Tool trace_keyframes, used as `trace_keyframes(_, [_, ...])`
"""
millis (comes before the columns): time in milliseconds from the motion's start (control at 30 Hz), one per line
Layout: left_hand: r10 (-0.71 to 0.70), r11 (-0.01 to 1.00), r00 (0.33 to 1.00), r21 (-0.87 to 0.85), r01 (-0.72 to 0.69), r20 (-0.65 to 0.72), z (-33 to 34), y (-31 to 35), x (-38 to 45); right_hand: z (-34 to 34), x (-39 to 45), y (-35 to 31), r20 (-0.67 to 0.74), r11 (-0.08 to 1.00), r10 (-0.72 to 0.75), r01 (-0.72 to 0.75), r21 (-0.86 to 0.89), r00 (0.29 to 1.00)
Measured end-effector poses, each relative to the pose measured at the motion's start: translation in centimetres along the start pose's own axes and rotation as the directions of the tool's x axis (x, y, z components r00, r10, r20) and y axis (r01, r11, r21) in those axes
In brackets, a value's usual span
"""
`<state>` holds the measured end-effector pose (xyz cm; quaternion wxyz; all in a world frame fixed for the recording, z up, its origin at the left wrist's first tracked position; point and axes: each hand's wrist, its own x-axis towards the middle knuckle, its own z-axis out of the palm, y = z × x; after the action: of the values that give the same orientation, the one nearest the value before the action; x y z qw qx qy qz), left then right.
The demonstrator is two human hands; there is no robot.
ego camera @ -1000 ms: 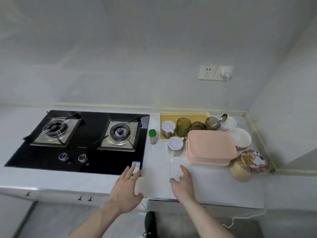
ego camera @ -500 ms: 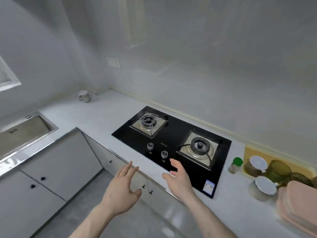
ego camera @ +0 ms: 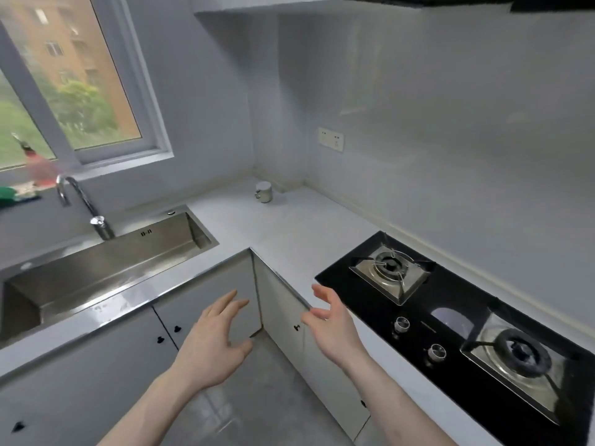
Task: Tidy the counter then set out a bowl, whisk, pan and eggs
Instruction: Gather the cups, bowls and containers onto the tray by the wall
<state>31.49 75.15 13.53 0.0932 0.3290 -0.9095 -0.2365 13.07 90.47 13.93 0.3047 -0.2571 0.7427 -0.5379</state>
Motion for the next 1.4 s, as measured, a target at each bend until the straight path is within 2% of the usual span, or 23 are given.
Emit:
trace_keyframes(367, [-0.119, 0.992, 0.988, -0.065, 0.112, -0.101, -4.3, -10.0, 7.2, 8.1, 12.7, -5.2, 0.106, 0.999, -0.032, 0.032, 0.004, 0.994])
trace_keyframes(567, [-0.165, 0.986, 0.979, -0.043, 0.161, -0.119, -6.0, -13.3, 16.5, 10.6, 22.8, -5.7, 0.148, 0.999, -0.016, 0.011, 0.035, 0.989])
trace_keyframes(833, [-0.164, 0.986, 0.981, -0.015, 0.163, -0.103, -7.3, -14.0, 30.9, 8.8, 36.0, -7.3, 0.094, 1.000, 0.010, -0.008, -0.029, 0.995])
trace_keyframes(1167, [-0.144, 0.986, 0.983, -0.067, 0.152, 0.111, -5.9, -17.3, 45.5, 6.1, 44.6, -8.6, 0.048, 0.994, 0.050, -0.045, -0.100, 0.998])
trace_keyframes(1400, [-0.186, 0.918, 0.938, -0.289, 0.272, 0.291, -2.1, -20.0, 58.7, 4.1, 49.0, -8.6, -0.067, 0.980, 0.126, -0.134, -0.144, 0.990])
